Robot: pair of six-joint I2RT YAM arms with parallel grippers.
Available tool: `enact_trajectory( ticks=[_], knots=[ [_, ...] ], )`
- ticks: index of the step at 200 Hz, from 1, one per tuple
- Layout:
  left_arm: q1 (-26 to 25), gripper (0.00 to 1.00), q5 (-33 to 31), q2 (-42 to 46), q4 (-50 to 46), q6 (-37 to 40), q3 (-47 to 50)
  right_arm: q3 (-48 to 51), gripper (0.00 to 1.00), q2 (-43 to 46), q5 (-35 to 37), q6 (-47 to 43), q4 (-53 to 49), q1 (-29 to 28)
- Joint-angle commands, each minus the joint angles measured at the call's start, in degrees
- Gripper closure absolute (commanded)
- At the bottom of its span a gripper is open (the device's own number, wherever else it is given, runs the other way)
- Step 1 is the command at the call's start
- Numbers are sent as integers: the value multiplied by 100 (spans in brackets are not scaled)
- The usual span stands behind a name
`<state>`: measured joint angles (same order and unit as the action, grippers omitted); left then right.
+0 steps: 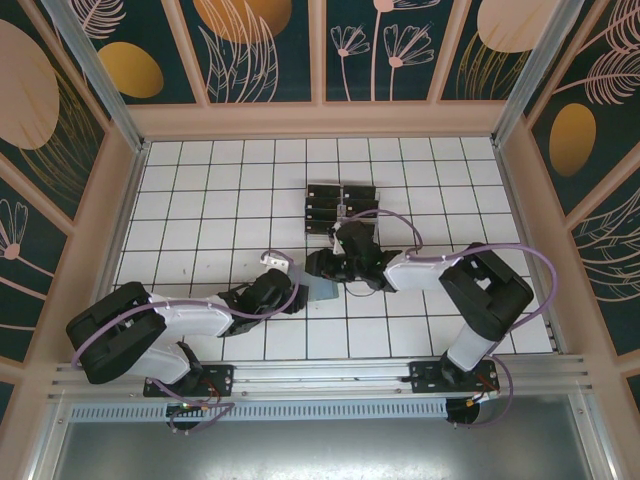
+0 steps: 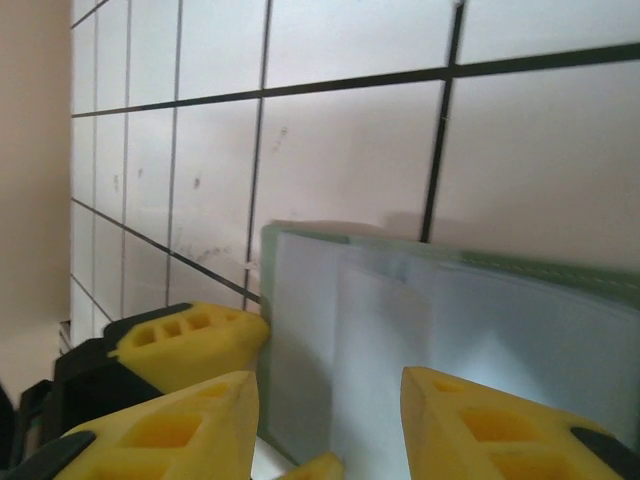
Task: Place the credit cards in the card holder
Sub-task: Flip over the card slot on the card holder.
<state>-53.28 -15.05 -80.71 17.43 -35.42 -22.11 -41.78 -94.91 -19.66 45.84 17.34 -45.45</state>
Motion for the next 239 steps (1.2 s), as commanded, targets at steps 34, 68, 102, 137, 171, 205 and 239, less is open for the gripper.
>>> enact_trajectory(
  ticks=[34,68,102,137,171,205,239],
  knots=[
    [-23,26,-57,-35,-22,-94,136,163,57,19,100,91,25,28],
    [-22,25,-93,69,-46,-95,143,-21,57,-232,-63,56,94,-31],
    [-29,23,-328,630,-340,-169,101,-300,57,-319,-186,22,30,-158],
    [-18,18,-881,1690,-848,-620,85,-628,57,-335,-146,26,-137,-352],
    [-23,16,-1358,2422,-1366,-1035,35,-932,57,-634,-55,124,-140,-574],
    [-24,16,-1754,2770,-1705,-1295,-26,-1314,57,-1300,33,138,-83,-743],
    [-23,16,-1895,2885,-1829,-1377,-30,-1501,57,-1595,-77,146,10,-780]
  ],
)
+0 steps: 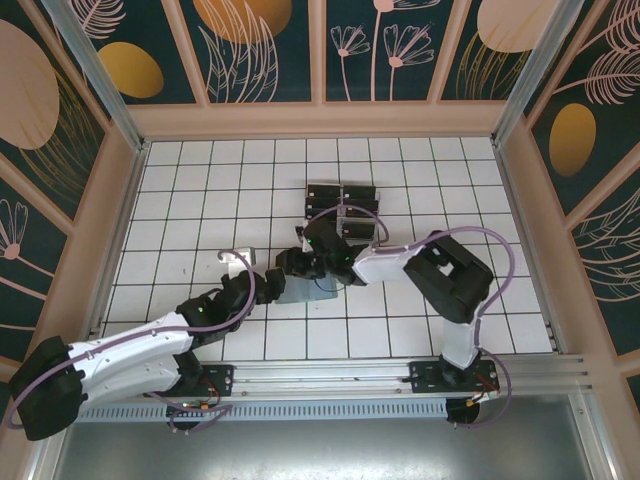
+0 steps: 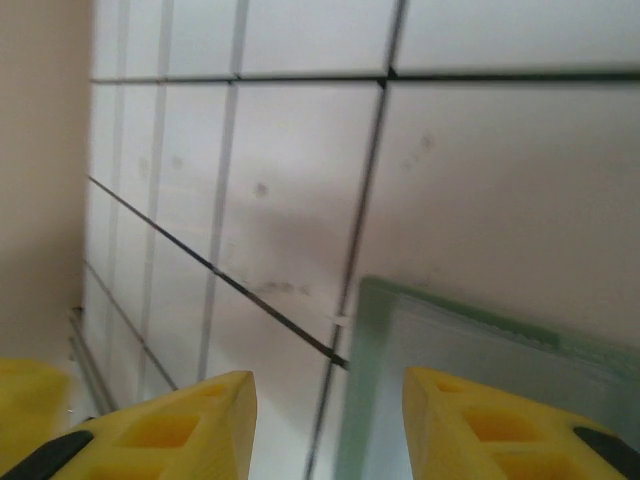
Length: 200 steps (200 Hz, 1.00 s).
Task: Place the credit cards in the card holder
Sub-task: Flip over the card slot on the card holder.
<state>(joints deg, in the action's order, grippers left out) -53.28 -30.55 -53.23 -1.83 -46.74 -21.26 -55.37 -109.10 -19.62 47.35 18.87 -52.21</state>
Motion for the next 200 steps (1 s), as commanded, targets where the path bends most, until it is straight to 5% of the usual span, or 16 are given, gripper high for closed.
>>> enact_trajectory(
  ticks=[1,62,120,200],
  knots=[
    [-20,16,-346,133,96,-251,-116,-150,57,-170,-84,-6,-145,-101],
    [-18,13,-329,-169,99,-179,-286,-397,56,770,-293,-689,-388,197],
    [35,3,-391,-918,130,83,-825,-399,56,2009,140,-1588,-1647,1326],
    [1168,2,723,-2076,-19,613,-1718,-907,56,1974,1509,-3422,-3128,2133]
  ],
)
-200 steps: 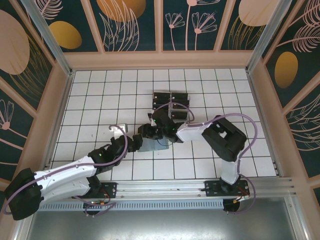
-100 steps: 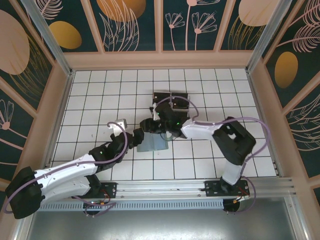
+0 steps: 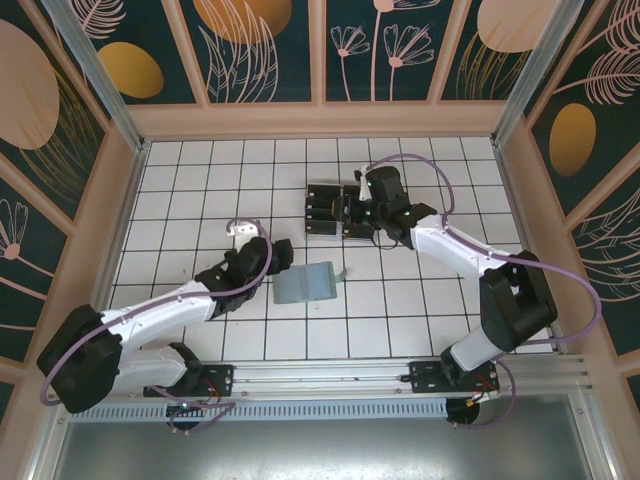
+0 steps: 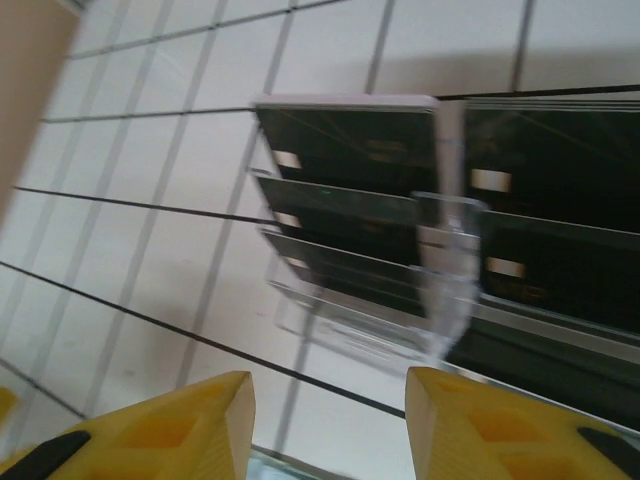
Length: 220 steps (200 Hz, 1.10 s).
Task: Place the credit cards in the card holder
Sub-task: Flip over the card slot on the card holder, then pick up the credit card from the storage box.
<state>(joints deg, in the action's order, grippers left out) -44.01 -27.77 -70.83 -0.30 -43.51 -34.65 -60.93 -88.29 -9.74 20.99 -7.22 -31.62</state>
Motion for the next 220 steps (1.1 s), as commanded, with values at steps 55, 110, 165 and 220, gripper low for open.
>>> enact_trajectory(
  ticks=[55,110,165,220],
  knots=[
    [1257,1,1876,-462,209,-106,-238,-799,57,-586,529,-1492,-797,59],
    [1890,2,2773,-762,457,-200,-282,-1555,59,-1313,503,-2063,-1224,-591],
    [1958,2,2898,-923,520,-169,-342,-2346,60,-2218,1590,-2583,-1619,-1077],
    [1983,1,2896,-944,581,-141,-285,-2637,60,-2631,2498,-2981,-1655,-1189]
  ],
)
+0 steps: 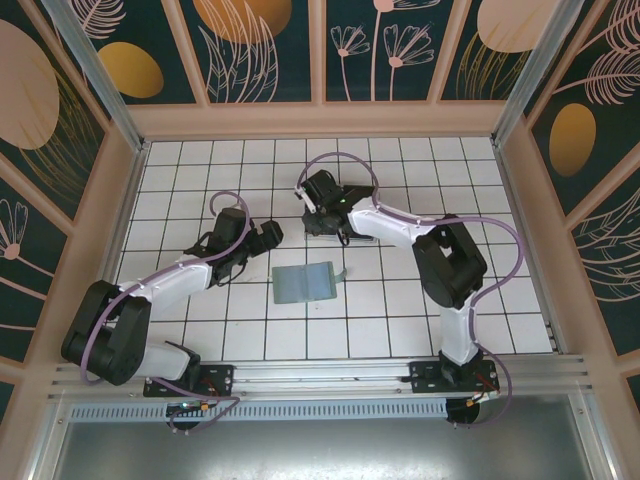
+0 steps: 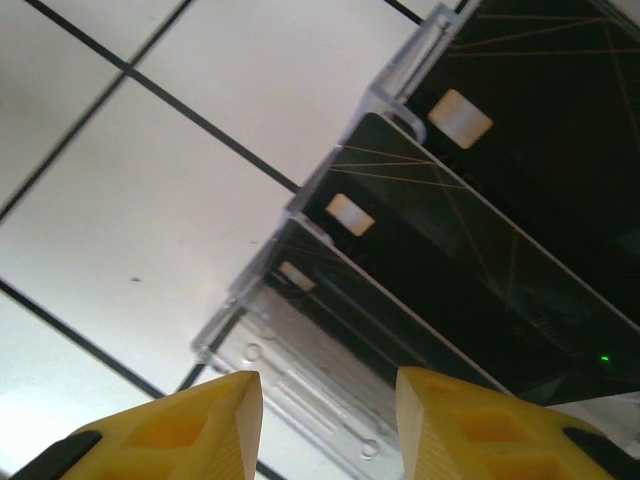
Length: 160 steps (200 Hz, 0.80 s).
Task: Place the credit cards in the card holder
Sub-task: Pick up the credit card from the storage box.
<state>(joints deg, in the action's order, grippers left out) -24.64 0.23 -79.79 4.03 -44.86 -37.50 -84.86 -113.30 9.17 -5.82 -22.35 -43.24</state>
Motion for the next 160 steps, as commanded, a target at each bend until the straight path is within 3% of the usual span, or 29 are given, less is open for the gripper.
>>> enact_trajectory(
  ticks=[1,160],
  knots=[
    [47,1,94,-47,149,-5,-2,-247,60,-140,610,-302,-140,-22],
    [56,1,96,11,256,-67,137,-49,62,-324,771,-542,-107,-114]
  ],
)
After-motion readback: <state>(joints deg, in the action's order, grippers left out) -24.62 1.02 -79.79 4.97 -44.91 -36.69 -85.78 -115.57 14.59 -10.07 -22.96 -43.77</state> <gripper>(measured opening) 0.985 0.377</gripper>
